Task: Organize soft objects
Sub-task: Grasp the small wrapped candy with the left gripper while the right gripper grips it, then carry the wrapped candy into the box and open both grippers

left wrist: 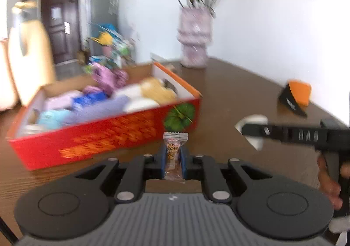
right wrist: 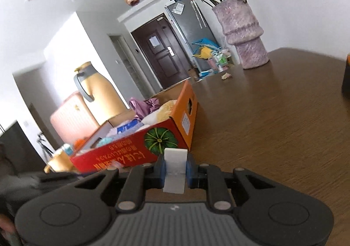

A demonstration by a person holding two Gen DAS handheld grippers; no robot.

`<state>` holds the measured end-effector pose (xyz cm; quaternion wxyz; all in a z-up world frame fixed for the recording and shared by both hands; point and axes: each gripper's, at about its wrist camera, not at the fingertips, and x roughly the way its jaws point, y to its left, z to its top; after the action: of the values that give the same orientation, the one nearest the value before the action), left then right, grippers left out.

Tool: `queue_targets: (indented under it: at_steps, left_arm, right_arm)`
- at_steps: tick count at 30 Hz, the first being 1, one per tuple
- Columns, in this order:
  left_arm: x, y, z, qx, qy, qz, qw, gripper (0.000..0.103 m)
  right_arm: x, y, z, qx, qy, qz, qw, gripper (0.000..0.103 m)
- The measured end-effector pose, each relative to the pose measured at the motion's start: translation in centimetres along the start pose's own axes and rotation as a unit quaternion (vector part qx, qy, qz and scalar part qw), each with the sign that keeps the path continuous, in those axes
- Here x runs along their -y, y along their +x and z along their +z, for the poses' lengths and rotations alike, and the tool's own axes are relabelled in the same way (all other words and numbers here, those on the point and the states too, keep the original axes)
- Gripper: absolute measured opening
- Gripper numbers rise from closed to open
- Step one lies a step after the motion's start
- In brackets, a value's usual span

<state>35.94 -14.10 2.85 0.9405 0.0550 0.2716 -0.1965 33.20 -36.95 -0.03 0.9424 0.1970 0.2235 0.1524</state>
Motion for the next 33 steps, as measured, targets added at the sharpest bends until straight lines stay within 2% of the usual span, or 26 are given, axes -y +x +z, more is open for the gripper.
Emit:
queue_targets:
  at_steps: [3,6,11,15,19,24,33]
  left_arm:
    - [-1.2,-4.2,-0.2,0.038,-0.023,0.023,0.9987,0.014]
    - [-1.8,-8.3,-1.3,0.068,-0.020,0.061,0.9956,0.014]
    - [-3.3,-15.8,-4.1,0.109,-0.046,0.094,0.9885,0.014]
    - [-4.5,-20.2,-6.5,0.129,-0.068,0.108,0.9834,0.014]
    - [-6.0,-21.7,-8.4,0.128,-0.090,0.123,0.9801,0.014]
    - [-6.8,-23.3,-10.3,0.140,-0.109,0.117,0.9772,0.014]
    - [-7.5,-24.1,-11.8,0.138,-0.120,0.122,0.9755,0.014]
  right_arm:
    - [-2.7,-1.8,-0.3,0.011,-0.043,-0.027,0.999,0.018]
    - [-6.2,-4.2,-1.0,0.026,-0.088,-0.038,0.995,0.018]
    - [-11.5,-8.3,-3.6,0.043,-0.142,-0.036,0.988,0.018]
    - [-14.8,-10.8,-6.2,0.038,-0.158,-0.014,0.987,0.018]
    - [-18.1,-12.2,-8.7,0.027,-0.173,0.003,0.984,0.018]
    - [-20.3,-12.7,-10.1,0.023,-0.188,0.006,0.982,0.018]
    - [-20.3,-12.2,-10.8,0.013,-0.178,0.017,0.984,0.018]
